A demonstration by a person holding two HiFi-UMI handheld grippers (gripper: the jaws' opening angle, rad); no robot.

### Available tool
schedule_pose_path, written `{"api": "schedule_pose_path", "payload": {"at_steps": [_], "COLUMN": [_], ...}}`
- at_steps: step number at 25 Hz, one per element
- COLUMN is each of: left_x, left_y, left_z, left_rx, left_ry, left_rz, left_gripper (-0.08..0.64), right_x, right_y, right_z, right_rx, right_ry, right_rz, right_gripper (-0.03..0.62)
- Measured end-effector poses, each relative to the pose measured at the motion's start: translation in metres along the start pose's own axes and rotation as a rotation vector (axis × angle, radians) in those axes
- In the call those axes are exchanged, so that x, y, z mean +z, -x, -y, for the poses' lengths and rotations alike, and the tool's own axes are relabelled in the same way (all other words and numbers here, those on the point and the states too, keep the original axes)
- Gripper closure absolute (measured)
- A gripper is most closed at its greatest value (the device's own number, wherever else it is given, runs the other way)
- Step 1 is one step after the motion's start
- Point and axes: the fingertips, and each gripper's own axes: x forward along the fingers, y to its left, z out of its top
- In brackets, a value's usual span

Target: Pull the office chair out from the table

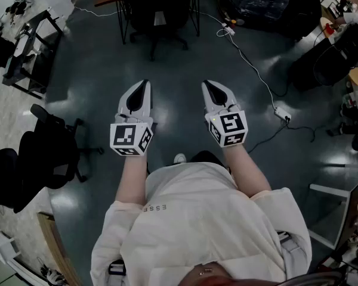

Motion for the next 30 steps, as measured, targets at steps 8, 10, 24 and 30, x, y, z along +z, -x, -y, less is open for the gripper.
{"api": "schedule_pose_path", "payload": {"at_steps": [8, 10, 24, 30], "left_x": [0.002, 0.002, -0.002, -0.023], "left_y": [0.002, 0.003, -0.004, -0.023], "left_z": [0.005, 0.005, -0.007, -0.03], "left_rx": [0.003, 0.005, 0.017, 0.045], "left_ry": [-0.008, -0.01, -0.005, 0.022], "left_rz": [0.001, 0.0, -0.009, -0.04], "left_gripper": [0.543, 0.543, 0.543, 0.543], "right_x": [0.0, -0.001, -0.001, -0.02], "right_y": [0.004, 0.005, -0.007, -0.041], "right_z": [0.001, 0.0, 0.012, 0.026], "right_rx": [0.006, 0.008, -0.03, -0.004], "right_ry": [-0.008, -0.008, -0.021, -0.038], "right_rz": [0.006, 0.005, 0.003, -0.054], "right_gripper": [0.601, 0.601, 0.601, 0.601]}}
